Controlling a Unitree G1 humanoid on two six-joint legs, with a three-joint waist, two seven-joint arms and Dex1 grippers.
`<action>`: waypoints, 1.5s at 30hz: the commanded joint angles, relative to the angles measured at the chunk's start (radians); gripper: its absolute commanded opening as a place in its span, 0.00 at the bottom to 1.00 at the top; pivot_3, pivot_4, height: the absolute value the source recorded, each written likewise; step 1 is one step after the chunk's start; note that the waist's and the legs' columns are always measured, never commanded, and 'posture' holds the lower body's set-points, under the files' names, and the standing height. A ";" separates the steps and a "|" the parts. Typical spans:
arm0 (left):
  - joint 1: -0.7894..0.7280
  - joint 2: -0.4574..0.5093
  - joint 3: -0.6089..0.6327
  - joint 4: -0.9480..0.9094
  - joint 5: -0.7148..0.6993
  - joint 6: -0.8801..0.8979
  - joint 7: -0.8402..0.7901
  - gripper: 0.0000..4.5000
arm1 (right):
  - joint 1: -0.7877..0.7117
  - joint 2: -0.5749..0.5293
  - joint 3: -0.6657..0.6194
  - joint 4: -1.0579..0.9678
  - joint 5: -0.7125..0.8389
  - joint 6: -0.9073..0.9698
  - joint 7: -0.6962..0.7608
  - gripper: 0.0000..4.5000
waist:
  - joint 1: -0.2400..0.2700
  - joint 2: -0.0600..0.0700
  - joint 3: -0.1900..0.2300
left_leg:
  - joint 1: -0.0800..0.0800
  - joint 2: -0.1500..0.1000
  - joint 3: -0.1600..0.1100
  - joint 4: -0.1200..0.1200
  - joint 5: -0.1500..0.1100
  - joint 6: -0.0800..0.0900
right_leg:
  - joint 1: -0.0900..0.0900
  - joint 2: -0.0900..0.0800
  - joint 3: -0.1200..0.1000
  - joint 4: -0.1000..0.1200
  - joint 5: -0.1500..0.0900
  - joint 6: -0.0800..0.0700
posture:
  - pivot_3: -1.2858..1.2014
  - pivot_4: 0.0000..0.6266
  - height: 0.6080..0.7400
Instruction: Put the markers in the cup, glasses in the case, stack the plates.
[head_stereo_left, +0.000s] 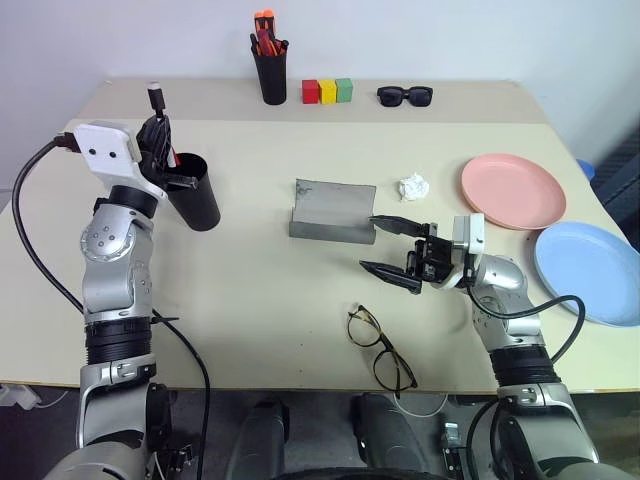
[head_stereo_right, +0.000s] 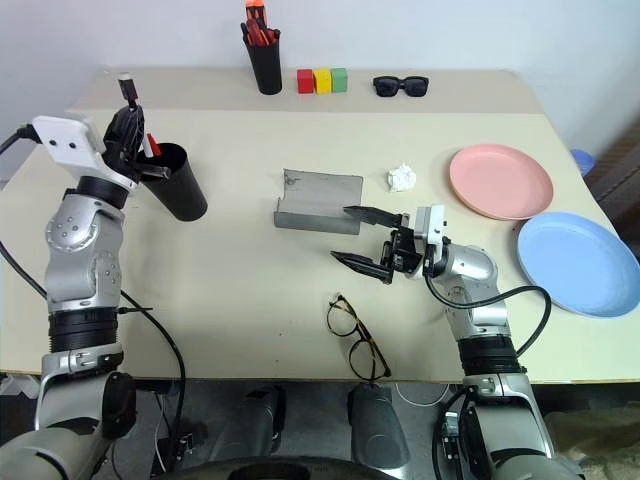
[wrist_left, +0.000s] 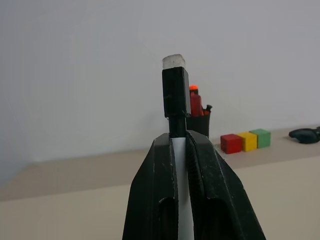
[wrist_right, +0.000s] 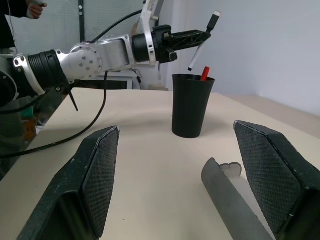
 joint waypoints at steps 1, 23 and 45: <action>0.011 -0.006 -0.003 0.008 0.010 -0.039 -0.002 0.09 | -0.020 0.002 -0.012 -0.006 0.006 -0.017 -0.005 0.84 | 0.000 0.000 0.000 | 0.000 0.000 0.000 0.000 0.000 0.000 | 0.000 0.000 0.000 0.000 0.000 0.000 | 0.52 0.24 1.00; -0.029 0.031 -0.048 -0.166 -0.255 0.199 -0.269 0.99 | 0.022 -0.045 -0.063 -0.039 -0.048 0.073 -0.225 0.84 | 0.000 0.000 0.000 | 0.000 0.000 0.000 0.000 0.000 0.000 | 0.000 0.000 0.000 0.000 0.000 0.000 | 0.52 0.24 1.00; -0.599 0.197 -0.717 0.605 0.255 0.098 -0.999 0.99 | 0.364 -0.257 -0.145 -0.495 -0.001 0.465 -0.460 0.84 | 0.000 0.001 0.001 | -0.001 0.001 0.000 -0.001 0.000 0.001 | 0.001 0.003 0.001 -0.006 -0.001 0.000 | 0.52 0.24 1.00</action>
